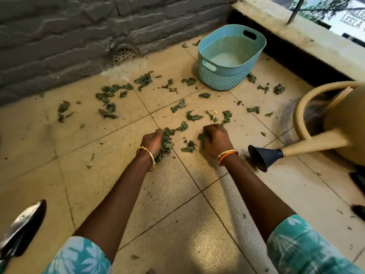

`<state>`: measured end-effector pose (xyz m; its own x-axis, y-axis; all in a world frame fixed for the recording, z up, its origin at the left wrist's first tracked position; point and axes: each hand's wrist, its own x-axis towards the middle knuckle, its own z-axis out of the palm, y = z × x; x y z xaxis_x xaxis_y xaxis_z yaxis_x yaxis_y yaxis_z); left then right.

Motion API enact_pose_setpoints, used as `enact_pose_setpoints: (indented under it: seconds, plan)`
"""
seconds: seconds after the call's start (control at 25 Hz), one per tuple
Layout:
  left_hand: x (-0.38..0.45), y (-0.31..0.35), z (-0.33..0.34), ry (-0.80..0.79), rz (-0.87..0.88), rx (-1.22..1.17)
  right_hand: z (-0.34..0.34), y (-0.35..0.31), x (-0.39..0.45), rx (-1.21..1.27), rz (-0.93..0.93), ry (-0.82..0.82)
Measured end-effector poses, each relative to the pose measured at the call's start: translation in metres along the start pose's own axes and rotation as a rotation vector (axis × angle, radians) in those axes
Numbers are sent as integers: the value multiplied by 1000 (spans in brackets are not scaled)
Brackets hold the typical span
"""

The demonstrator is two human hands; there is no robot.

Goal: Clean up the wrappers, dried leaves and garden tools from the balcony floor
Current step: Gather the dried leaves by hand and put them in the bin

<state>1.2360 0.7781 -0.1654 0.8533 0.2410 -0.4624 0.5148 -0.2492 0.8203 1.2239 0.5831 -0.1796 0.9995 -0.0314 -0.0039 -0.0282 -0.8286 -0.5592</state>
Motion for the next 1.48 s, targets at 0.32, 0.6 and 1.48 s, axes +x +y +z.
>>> enact_pose_setpoints:
  seconds: [0.32, 0.6, 1.48]
  plan:
    - [0, -12, -14, 56, -55, -43, 66, -23, -32, -19, -204, 96]
    - [8, -27, -37, 56, -111, -50, 24, -37, 6, 461, 47, 73]
    - [7, -24, -46, 31, -226, -177, 64, -13, 1, -287, -551, 67]
